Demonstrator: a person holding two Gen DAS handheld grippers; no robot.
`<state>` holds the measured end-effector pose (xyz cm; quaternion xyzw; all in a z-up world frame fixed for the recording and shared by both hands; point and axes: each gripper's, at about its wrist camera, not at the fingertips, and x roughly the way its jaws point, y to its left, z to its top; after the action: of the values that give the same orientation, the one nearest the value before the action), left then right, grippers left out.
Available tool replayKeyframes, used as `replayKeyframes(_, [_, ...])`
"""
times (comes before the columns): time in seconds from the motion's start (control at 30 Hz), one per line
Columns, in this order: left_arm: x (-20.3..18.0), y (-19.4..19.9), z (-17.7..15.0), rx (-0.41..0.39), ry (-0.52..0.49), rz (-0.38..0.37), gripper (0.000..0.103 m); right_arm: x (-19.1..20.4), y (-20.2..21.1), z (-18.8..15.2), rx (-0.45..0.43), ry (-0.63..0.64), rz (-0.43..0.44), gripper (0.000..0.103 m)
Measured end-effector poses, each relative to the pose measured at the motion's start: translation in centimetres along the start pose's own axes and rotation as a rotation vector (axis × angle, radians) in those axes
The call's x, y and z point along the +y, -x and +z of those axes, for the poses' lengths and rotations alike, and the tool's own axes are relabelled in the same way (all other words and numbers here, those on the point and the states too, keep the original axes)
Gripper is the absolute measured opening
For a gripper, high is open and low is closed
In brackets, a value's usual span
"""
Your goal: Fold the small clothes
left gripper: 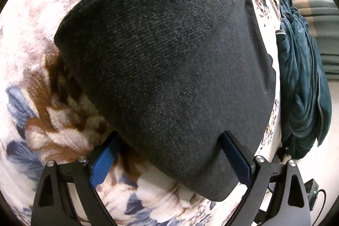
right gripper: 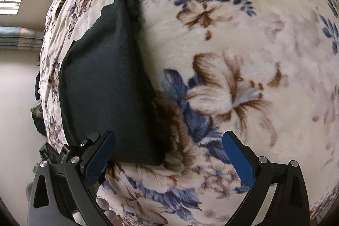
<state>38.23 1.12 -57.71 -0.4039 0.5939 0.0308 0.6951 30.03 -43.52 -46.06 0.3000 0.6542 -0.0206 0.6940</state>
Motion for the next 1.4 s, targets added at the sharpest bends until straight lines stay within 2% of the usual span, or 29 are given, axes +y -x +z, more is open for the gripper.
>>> replayKeyframes(0.07, [0.3, -0.3, 0.1, -0.004, 0.038, -0.021, 0.096, 0.2, -0.5, 0.9, -0.009, 0.009, 0.002, 0.102])
replayKeyframes(0.23, [2.0, -0.8, 0.6, -0.065, 0.218, -0.089, 0.099, 0.9, -3.2, 5.8, -0.016, 0.05, 0.054, 0.102])
replayKeyframes(0.33, [1.6, -0.7, 0.9, -0.093, 0.25, -0.092, 0.099, 1.2, -5.8, 9.7, 0.016, 0.051, 0.132, 0.102])
replayKeyframes(0.43, [1.7, -0.4, 1.0, -0.139, 0.271, -0.148, 0.099, 1.7, -8.6, 12.9, 0.062, 0.042, 0.192, 0.103])
replayKeyframes(0.5, [1.8, 0.0, 1.1, -0.176, 0.283, -0.172, 0.086, 2.6, -9.9, 14.5, 0.075, 0.058, 0.199, 0.103])
replayKeyframes(0.57, [2.0, 0.4, 1.3, -0.196, 0.282, -0.163, 0.054, 3.4, -10.1, 15.1, 0.072, 0.069, 0.219, 0.103])
replayKeyframes(0.63, [2.3, 0.8, 1.4, -0.207, 0.259, -0.19, 0.036, 4.2, -10.0, 15.3, 0.059, 0.091, 0.251, 0.101])
replayKeyframes(0.67, [2.1, 1.1, 1.5, -0.208, 0.227, -0.18, 0.034, 4.6, -10.1, 15.2, 0.058, 0.108, 0.276, 0.089])
replayKeyframes(0.7, [1.6, 1.4, 1.6, -0.211, 0.196, -0.172, 0.033, 5.2, -10.4, 15.0, 0.072, 0.128, 0.282, 0.076])
replayKeyframes(0.73, [1.4, 1.7, 1.7, -0.206, 0.162, -0.176, 0.033, 5.5, -10.7, 14.8, 0.084, 0.136, 0.285, 0.043])
replayKeyframes(0.8, [1.3, 2.1, 2.4, -0.188, 0.129, -0.177, 0.032, 5.9, -10.9, 14.3, 0.059, 0.124, 0.285, 0.036])
replayKeyframes(0.87, [1.5, 2.4, 3.1, -0.165, 0.09, -0.176, 0.032, 5.6, -10.6, 13.7, 0.035, 0.078, 0.321, 0.024])
replayKeyframes(0.97, [1.6, 3.2, 4.6, -0.123, 0.017, -0.175, 0.032, 4.8, -9.7, 11.6, -0.002, 0.011, 0.351, 0.021])
replayKeyframes(1.07, [1.6, 4.3, 6.8, -0.065, -0.06, -0.195, 0.032, 4.8, -8.2, 7.7, -0.06, -0.037, 0.359, 0.02])
replayKeyframes(1.17, [1.6, 5.0, 9.5, -0.003, -0.128, -0.194, 0.031, 5.0, -7.4, 2.1, -0.096, -0.124, 0.372, 0.02])
replayKeyframes(1.3, [0.6, 5.6, 12.6, 0.052, -0.304, -0.131, 0.031, 6.3, -7.6, -4.6, -0.094, -0.241, 0.395, 0.02])
replayKeyframes(1.4, [-0.6, 4.7, 14.9, 0.129, -0.459, -0.096, 0.033, 7.6, -8.8, -8.0, -0.094, -0.332, 0.404, 0.02])
